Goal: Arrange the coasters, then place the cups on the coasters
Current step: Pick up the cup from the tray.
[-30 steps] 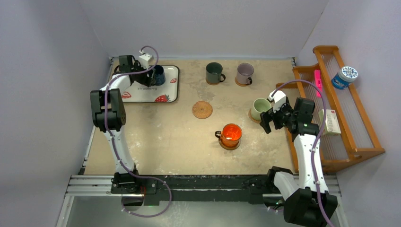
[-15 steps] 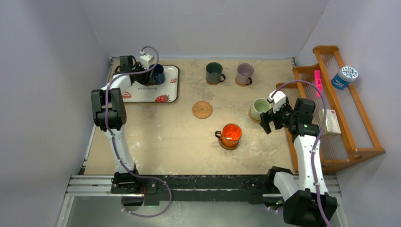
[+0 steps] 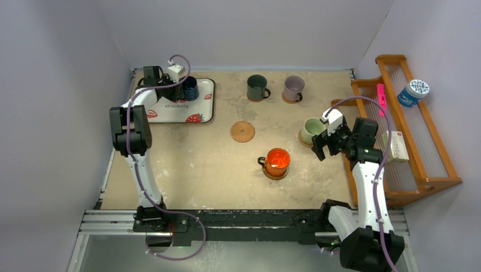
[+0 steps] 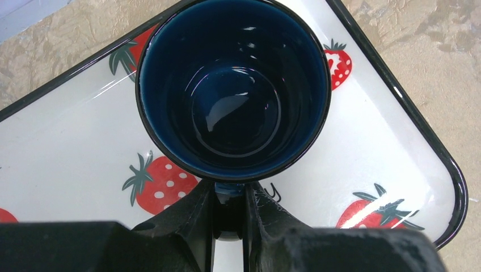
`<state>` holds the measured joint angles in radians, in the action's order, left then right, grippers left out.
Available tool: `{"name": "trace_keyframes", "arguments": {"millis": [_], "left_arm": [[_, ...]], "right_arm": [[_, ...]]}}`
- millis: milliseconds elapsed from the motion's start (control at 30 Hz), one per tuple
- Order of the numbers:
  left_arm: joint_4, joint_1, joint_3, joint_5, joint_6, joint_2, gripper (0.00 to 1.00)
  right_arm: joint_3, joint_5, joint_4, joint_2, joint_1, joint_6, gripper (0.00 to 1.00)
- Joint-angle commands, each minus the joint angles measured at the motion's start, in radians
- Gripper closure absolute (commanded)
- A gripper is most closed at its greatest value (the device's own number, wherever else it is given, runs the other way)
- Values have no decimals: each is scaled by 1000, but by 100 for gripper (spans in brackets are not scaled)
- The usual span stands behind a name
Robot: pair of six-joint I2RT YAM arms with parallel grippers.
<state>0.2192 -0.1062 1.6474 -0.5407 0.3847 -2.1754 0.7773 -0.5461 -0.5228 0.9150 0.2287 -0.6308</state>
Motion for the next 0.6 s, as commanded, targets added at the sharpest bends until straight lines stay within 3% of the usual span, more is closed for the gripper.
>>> {"name": "trace_keyframes", "arguments": {"millis": [0, 233, 567], "left_arm": [[-14, -3, 48, -52, 1, 16, 100], [6, -3, 21, -142, 37, 83, 100], [-80, -3, -45, -167, -34, 230, 100]], "right_arm": [[-9, -34, -12, -16, 1, -14, 1], [-7, -35, -13, -14, 2, -15, 1], [-6, -35, -12, -11, 3, -17, 1]]}}
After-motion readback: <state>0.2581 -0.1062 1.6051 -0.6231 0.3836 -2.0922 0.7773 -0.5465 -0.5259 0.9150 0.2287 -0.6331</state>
